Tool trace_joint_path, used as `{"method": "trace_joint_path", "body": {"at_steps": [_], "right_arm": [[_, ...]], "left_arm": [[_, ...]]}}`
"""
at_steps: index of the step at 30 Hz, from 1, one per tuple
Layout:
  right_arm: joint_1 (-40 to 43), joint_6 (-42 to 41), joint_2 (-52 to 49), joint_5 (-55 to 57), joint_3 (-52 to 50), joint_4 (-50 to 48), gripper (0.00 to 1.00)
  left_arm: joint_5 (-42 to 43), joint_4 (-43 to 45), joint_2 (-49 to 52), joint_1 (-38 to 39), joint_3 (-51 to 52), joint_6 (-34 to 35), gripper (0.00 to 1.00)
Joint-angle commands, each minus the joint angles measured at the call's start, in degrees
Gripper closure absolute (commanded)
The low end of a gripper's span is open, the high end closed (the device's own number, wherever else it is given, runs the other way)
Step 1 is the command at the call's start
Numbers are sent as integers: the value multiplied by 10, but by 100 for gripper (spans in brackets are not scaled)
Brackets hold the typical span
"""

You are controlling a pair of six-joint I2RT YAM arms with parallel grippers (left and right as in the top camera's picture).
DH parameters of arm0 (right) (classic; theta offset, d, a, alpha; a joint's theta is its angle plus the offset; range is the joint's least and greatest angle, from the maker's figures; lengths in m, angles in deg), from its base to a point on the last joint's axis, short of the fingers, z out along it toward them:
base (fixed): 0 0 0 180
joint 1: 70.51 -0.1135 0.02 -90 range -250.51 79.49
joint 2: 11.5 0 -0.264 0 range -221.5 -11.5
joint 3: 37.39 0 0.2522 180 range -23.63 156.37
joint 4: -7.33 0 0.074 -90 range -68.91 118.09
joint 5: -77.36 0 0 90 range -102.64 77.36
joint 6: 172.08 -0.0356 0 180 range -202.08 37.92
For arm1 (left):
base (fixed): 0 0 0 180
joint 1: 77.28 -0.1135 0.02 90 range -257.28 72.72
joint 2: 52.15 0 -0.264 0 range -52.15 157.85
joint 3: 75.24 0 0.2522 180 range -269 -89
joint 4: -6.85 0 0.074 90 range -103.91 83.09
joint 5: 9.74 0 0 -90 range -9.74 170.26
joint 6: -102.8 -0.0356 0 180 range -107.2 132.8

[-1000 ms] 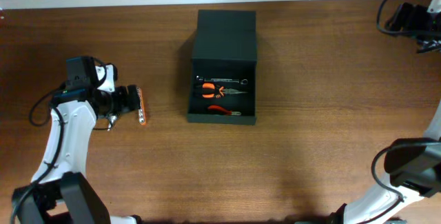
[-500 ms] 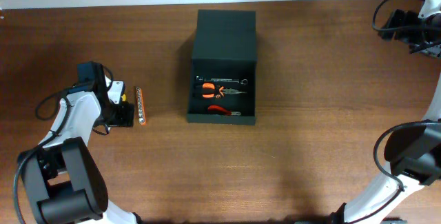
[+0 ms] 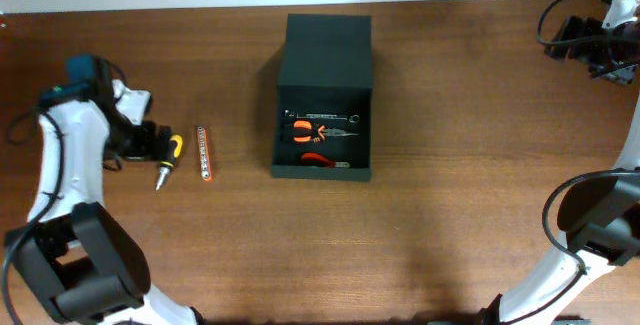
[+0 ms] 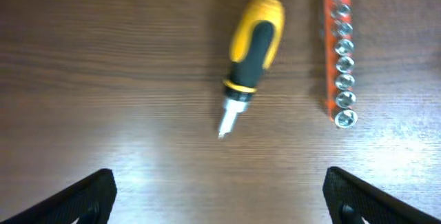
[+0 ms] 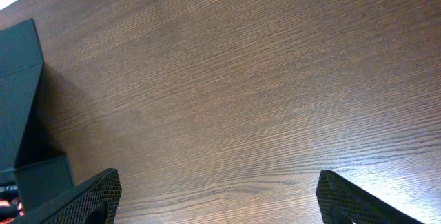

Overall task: Pack container
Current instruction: 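Move the left gripper down over the yellow-black screwdriver and grasp it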

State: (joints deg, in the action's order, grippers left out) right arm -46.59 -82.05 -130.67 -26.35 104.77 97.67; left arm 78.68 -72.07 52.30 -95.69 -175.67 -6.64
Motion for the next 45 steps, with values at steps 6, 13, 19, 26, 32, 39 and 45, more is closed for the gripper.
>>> {"method": "trace_joint_path", "body": {"at_steps": [6, 13, 19, 26, 32, 39, 45], "right_arm": [[0, -1, -3, -15, -3, 21, 10], [0, -1, -3, -16, -3, 43, 10], [0, -1, -3, -16, -3, 65, 14], [0, -1, -3, -16, -3, 88, 19], [1, -1, -3, -15, -3, 108, 21], [1, -1, -3, -15, -3, 116, 21], [1, -1, -3, -15, -3, 115, 21]], "left_arm": [[16, -20, 61, -14, -37, -59, 2], [17, -3, 98, -3, -37, -71, 6], [16, 22, 125, 16, -36, -148, 19], [6, 49, 154, 42, -35, -127, 17], [3, 47, 190, 50, -34, -88, 17], [-23, 45, 209, 50, -34, -89, 19], [-23, 24, 209, 50, -32, -139, 25]]}}
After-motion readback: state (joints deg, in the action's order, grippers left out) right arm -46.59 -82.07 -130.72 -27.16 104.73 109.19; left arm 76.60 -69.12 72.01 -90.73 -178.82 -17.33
